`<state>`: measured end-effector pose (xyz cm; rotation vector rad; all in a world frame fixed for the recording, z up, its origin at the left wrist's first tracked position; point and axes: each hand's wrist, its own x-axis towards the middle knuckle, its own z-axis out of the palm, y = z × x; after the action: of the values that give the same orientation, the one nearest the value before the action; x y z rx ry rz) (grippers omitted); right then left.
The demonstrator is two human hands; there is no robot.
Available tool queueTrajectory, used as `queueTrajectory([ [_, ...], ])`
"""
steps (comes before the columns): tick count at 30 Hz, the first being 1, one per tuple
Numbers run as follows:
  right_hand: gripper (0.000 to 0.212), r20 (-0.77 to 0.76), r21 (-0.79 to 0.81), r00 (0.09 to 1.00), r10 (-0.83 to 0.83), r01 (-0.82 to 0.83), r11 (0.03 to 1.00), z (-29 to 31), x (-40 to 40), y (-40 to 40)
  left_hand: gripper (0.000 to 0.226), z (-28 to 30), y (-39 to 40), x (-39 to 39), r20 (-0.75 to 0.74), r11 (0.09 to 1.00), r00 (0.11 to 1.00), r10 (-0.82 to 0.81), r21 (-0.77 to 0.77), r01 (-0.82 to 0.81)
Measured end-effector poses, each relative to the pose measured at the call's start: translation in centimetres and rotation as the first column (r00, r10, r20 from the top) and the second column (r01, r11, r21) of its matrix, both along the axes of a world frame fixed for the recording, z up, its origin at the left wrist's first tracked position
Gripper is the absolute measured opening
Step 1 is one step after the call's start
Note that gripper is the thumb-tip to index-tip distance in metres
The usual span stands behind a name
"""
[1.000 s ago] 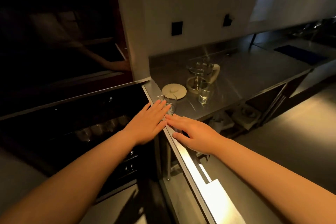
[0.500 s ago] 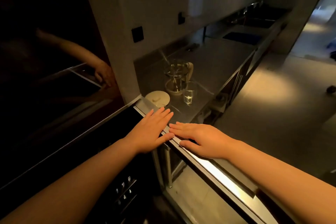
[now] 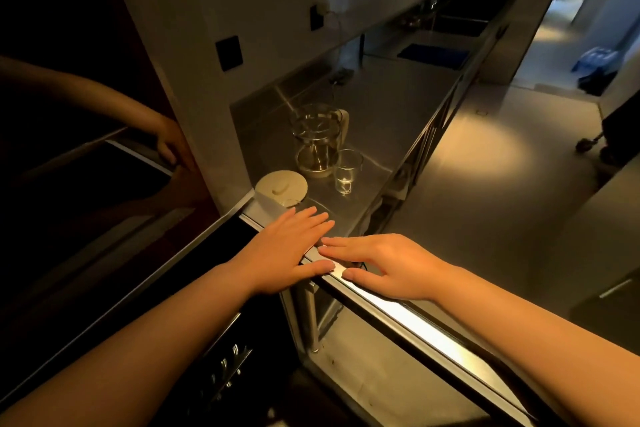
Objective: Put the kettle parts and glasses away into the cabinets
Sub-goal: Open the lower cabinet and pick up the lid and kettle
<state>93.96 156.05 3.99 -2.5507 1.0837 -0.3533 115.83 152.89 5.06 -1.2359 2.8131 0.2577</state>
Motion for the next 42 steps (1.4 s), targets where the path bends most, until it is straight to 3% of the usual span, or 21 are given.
queueTrajectory([
  [7, 0.048, -0.021, -0.051, 1.0, 0.001, -0.002, 0.999, -0.8, 0.4, -6.3, 0.056, 0.2, -5.1, -0.1, -0.066, 0.991, 0.993, 0.095, 0.102, -0.088],
  [12, 0.052, -0.083, -0.051, 0.995, -0.05, 0.045, 0.998, -2.2, -0.9, -13.2, 0.059, 0.0, -11.1, -2.0, -0.017, 0.933, 0.946, 0.324, 0.167, -0.317],
  [17, 0.054, -0.117, -0.062, 0.989, -0.088, 0.082, 0.995, -3.5, -1.5, -19.7, 0.067, -2.3, -17.3, -3.7, 0.228, 0.853, 0.854, 0.468, 0.138, -0.504],
  [20, 0.053, -0.088, -0.074, 0.989, -0.121, 0.115, 0.991, -3.5, -1.5, -22.9, 0.068, -4.0, -20.4, -5.1, 0.282, 0.8, 0.808, 0.517, 0.176, -0.573],
  [27, 0.056, -0.082, -0.093, 0.972, -0.218, 0.21, 0.973, -3.1, -1.5, -29.1, 0.066, -7.7, -25.1, -6.2, 0.273, 0.733, 0.738, 0.617, 0.143, -0.665],
  [33, 0.06, -0.104, -0.076, 0.96, -0.258, 0.251, 0.965, -3.3, -0.9, -32.9, 0.065, -11.2, -27.0, -5.3, 0.359, 0.676, 0.652, 0.668, 0.073, -0.733],
  [42, 0.052, -0.192, -0.036, 0.941, -0.279, 0.277, 0.96, -5.1, 1.6, -37.2, 0.067, -13.9, -28.9, -3.4, 0.377, 0.551, 0.549, 0.746, 0.113, -0.827],
])
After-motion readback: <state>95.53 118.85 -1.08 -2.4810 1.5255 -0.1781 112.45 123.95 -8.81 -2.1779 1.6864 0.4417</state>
